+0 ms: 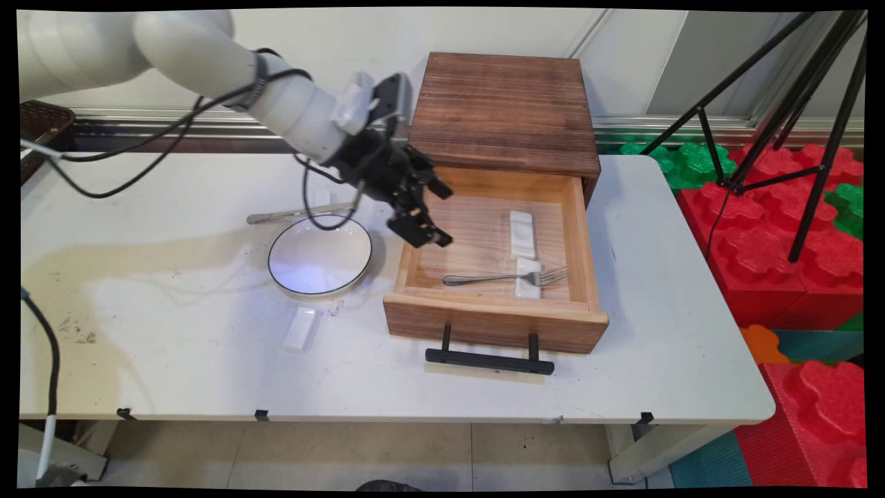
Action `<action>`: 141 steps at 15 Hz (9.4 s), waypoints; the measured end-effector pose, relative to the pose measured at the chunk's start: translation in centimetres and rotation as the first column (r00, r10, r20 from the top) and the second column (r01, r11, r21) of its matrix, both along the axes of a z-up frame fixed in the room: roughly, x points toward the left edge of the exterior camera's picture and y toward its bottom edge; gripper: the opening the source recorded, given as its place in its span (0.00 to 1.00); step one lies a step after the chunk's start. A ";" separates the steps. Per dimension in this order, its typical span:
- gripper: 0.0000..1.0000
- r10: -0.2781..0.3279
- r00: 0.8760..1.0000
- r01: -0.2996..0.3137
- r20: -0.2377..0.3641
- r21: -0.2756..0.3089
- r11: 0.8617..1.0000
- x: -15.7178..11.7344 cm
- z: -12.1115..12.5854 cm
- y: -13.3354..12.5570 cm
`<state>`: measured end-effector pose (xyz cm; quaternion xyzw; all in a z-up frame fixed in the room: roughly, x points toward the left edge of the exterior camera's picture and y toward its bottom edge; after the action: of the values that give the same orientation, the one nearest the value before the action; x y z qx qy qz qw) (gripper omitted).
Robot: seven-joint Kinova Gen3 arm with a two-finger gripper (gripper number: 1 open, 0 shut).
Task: Pick up the knife from the left of the white plate, then place the picked object into the drawer
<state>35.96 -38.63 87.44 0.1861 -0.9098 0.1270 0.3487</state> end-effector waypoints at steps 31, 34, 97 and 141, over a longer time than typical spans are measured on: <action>1.00 0.181 0.922 -0.199 0.341 0.018 0.980 24.5 -6.1 2.9; 1.00 0.173 0.918 -0.194 0.357 0.024 0.981 25.2 -7.2 2.8; 0.00 0.176 0.983 -0.170 0.052 -0.103 0.980 20.7 6.2 4.3; 0.00 -0.017 0.997 0.018 0.072 -0.020 1.000 -4.8 -3.1 -7.5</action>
<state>31.17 -46.08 84.37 0.1700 -0.9220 0.1397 0.3187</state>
